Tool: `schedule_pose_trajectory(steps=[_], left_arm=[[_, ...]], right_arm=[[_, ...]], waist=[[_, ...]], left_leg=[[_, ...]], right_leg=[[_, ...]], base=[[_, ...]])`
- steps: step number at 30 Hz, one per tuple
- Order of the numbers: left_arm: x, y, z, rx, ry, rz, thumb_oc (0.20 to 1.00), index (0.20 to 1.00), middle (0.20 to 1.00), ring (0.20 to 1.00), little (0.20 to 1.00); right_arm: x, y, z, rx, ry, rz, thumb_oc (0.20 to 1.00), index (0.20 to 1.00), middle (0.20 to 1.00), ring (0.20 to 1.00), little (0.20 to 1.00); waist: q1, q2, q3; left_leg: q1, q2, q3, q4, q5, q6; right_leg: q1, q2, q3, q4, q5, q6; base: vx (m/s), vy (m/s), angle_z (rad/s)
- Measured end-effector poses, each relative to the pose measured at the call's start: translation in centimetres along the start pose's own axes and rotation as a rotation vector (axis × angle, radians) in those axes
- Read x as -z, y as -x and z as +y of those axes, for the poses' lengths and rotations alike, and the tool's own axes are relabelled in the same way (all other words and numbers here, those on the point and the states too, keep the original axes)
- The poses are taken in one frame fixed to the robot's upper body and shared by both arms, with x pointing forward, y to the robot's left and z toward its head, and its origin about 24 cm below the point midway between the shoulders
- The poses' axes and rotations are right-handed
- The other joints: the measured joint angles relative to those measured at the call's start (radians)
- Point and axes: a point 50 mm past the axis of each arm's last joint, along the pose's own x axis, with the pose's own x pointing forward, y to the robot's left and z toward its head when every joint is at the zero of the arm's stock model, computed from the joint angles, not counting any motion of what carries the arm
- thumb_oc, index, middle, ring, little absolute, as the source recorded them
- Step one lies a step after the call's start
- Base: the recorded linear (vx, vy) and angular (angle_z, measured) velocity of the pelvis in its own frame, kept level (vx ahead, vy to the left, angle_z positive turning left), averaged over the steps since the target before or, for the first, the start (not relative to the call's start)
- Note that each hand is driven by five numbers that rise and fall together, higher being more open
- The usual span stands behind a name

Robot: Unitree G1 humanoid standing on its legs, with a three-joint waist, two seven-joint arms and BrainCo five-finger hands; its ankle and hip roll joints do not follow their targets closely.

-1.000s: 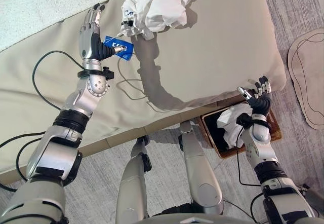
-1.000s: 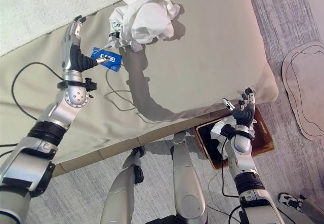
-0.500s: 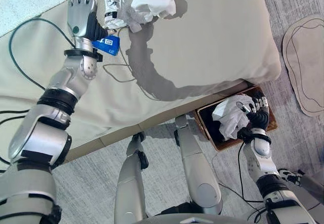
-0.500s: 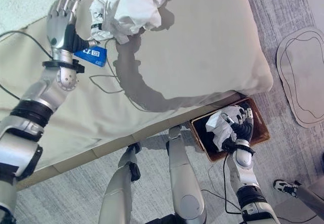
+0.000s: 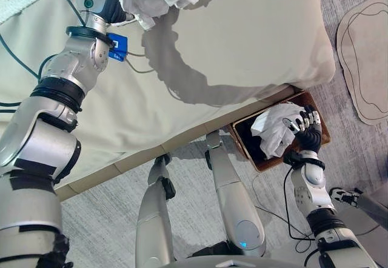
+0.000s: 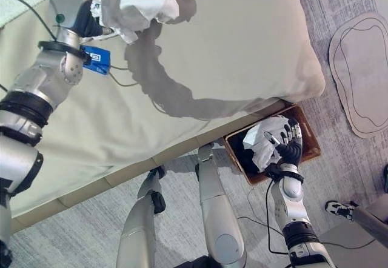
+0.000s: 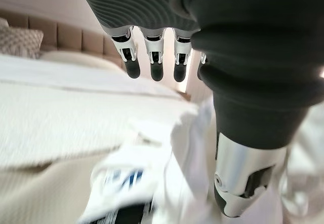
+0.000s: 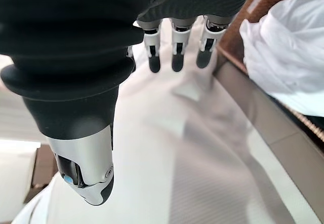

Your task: Pick up clothes into the bucket

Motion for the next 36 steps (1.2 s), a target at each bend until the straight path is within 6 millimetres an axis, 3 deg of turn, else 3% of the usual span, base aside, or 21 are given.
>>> schedule_pose_trajectory(steps=[18, 25, 29, 30, 31, 36], left_arm=[[1.8, -1.3, 2.1, -0.018, -0.026, 0.067, 1.0, 1.0, 1.0, 1.0, 1.0], [2.3, -1.5, 2.8, -0.02, -0.081, 0.053, 1.0, 1.0, 1.0, 1.0, 1.0], [1.9, -2.3, 3.5, -0.026, -0.112, 0.029, 1.0, 1.0, 1.0, 1.0, 1.0], [1.9, -2.4, 3.7, -0.019, -0.123, 0.024, 0.849, 0.849, 0.849, 0.849, 0.849], [1.9, -2.5, 3.7, -0.015, -0.123, 0.024, 0.209, 0.209, 0.209, 0.209, 0.209], [1.2, -2.9, 4.0, 0.0, -0.122, -0.019, 0.2, 0.2, 0.2, 0.2, 0.2]], right_arm=[[-1.2, 0.4, 0.3, -0.027, -0.054, -0.061, 1.0, 1.0, 1.0, 1.0, 1.0], [-1.5, 0.5, 0.1, -0.037, -0.051, -0.077, 1.0, 1.0, 1.0, 1.0, 1.0], [-1.4, 0.5, -0.2, -0.042, -0.041, -0.073, 1.0, 1.0, 1.0, 1.0, 1.0], [-1.5, 0.5, -0.2, -0.04, -0.041, -0.074, 1.0, 1.0, 1.0, 1.0, 1.0], [-1.5, 0.5, -0.3, -0.04, -0.041, -0.074, 1.0, 1.0, 1.0, 1.0, 1.0], [-1.4, 0.5, -0.4, -0.042, -0.037, -0.072, 1.0, 1.0, 1.0, 1.0, 1.0]], waist=[[-0.003, 0.001, 0.001], [0.003, 0.0, 0.0], [0.008, 0.0, -0.001], [0.009, 0.0, -0.001], [0.008, 0.0, -0.001], [0.019, 0.0, -0.001]], left_leg=[[-0.166, 0.008, 0.006, 0.083, -0.014, -0.017], [-0.211, 0.033, -0.004, 0.177, -0.071, -0.027], [-0.23, 0.042, -0.003, 0.193, -0.071, -0.028], [-0.233, 0.043, -0.003, 0.195, -0.071, -0.029], [-0.234, 0.041, -0.002, 0.193, -0.067, -0.025], [-0.239, 0.042, 0.002, 0.193, -0.067, -0.024]], right_leg=[[-0.166, 0.012, 0.013, 0.072, -0.008, -0.011], [-0.19, 0.032, 0.009, 0.122, -0.047, -0.028], [-0.207, 0.043, 0.009, 0.128, -0.041, -0.033], [-0.208, 0.043, 0.009, 0.124, -0.04, -0.033], [-0.213, 0.043, 0.009, 0.132, -0.033, -0.034], [-0.221, 0.045, 0.012, 0.138, -0.034, -0.034]], base=[[0.01, -0.003, -0.01], [0.01, 0.01, -0.02], [0.0, 0.009, -0.03], [-0.01, 0.0, -0.04], [0.0, 0.0, 0.0], [0.01, 0.002, -0.01]])
